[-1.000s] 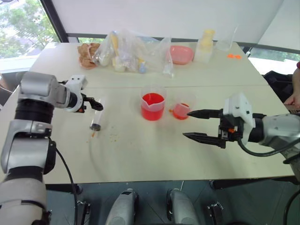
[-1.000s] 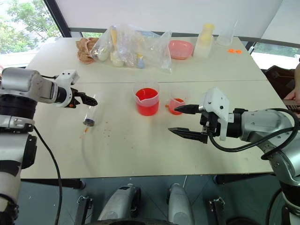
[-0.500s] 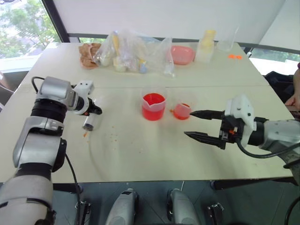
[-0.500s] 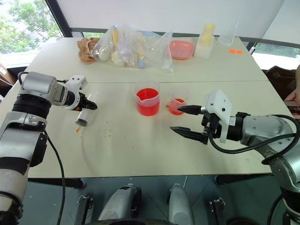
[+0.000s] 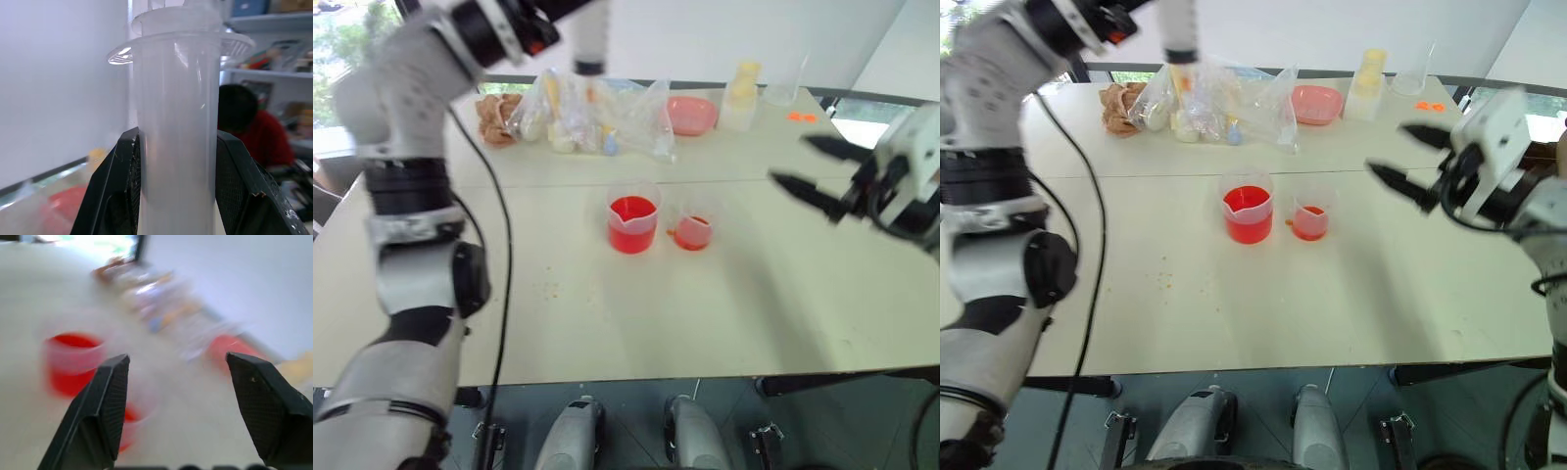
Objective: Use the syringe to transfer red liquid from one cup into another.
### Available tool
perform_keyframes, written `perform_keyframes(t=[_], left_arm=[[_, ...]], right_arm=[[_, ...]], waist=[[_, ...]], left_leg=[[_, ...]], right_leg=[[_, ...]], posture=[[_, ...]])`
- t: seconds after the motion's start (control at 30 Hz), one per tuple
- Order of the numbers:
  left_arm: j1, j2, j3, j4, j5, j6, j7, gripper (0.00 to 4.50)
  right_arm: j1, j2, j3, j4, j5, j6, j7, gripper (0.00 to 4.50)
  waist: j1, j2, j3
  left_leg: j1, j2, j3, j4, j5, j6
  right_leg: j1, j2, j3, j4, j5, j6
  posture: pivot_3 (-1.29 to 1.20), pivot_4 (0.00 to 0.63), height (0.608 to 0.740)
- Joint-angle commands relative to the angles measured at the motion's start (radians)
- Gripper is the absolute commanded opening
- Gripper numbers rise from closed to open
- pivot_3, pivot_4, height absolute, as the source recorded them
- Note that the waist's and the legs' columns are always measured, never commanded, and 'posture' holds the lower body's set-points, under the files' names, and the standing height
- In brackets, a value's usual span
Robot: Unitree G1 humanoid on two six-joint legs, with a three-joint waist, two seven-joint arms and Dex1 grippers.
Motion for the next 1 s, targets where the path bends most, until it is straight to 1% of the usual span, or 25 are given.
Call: perform_keyframes(t=[0.03,0.2,0.33,0.5,0.7,1.0], left_arm=[[0.027,-0.052,-0.037,0.055,0.032,-0.146,-0.051,1.44],[0.06,-0.104,-0.095,0.236,0.113,-0.337,-0.124,1.44],[0.089,-0.119,-0.128,0.3,0.152,-0.416,-0.182,1.44],[0.123,-0.129,-0.15,0.322,0.178,-0.456,-0.217,1.44],[0.157,-0.133,-0.164,0.338,0.206,-0.494,-0.227,1.44],[0.243,-0.135,-0.179,0.219,0.199,-0.47,-0.235,1.44]], right_arm=[[-0.125,0.05,0.058,0.07,-0.093,-0.114,-0.055,3.26],[-0.241,0.104,0.161,0.159,-0.218,-0.238,-0.06,3.26],[-0.31,0.158,0.209,0.202,-0.256,-0.3,-0.056,3.26],[-0.383,0.218,0.275,0.273,-0.328,-0.381,-0.052,3.26],[-0.42,0.276,0.318,0.354,-0.35,-0.435,-0.011,3.26],[-0.457,0.347,0.359,0.473,-0.389,-0.527,0.021,3.26]], waist=[[-0.008,0.0,0.0],[-0.021,0.0,0.0],[-0.02,-0.001,0.001],[-0.018,0.0,0.001],[-0.02,0.0,0.001],[-0.021,0.0,0.001]], left_leg=[[0.0,0.0,0.0,0.0,0.0,-0.001],[-0.001,0.0,0.002,0.001,0.001,0.0],[-0.002,0.0,0.003,0.0,0.0,0.001],[-0.003,0.0,0.002,0.001,0.0,0.001],[-0.002,0.0,0.001,0.0,0.0,0.001],[-0.002,0.0,-0.002,0.0,0.0,0.001]], right_leg=[[0.0,0.001,0.0,0.001,0.0,-0.001],[-0.002,0.0,0.0,0.002,0.001,-0.001],[-0.003,0.0,0.0,0.001,0.001,-0.001],[-0.003,0.0,0.0,0.001,0.001,-0.001],[-0.003,0.0,0.0,0.001,0.001,-0.001],[-0.003,0.0,0.0,0.001,0.001,-0.001]], posture=[[0.0,0.15,0.74],[0.0,0.15,0.74],[0.0,0.15,0.74],[0.0,0.15,0.74],[0.0,0.15,0.74],[0.0,0.15,0.74]])
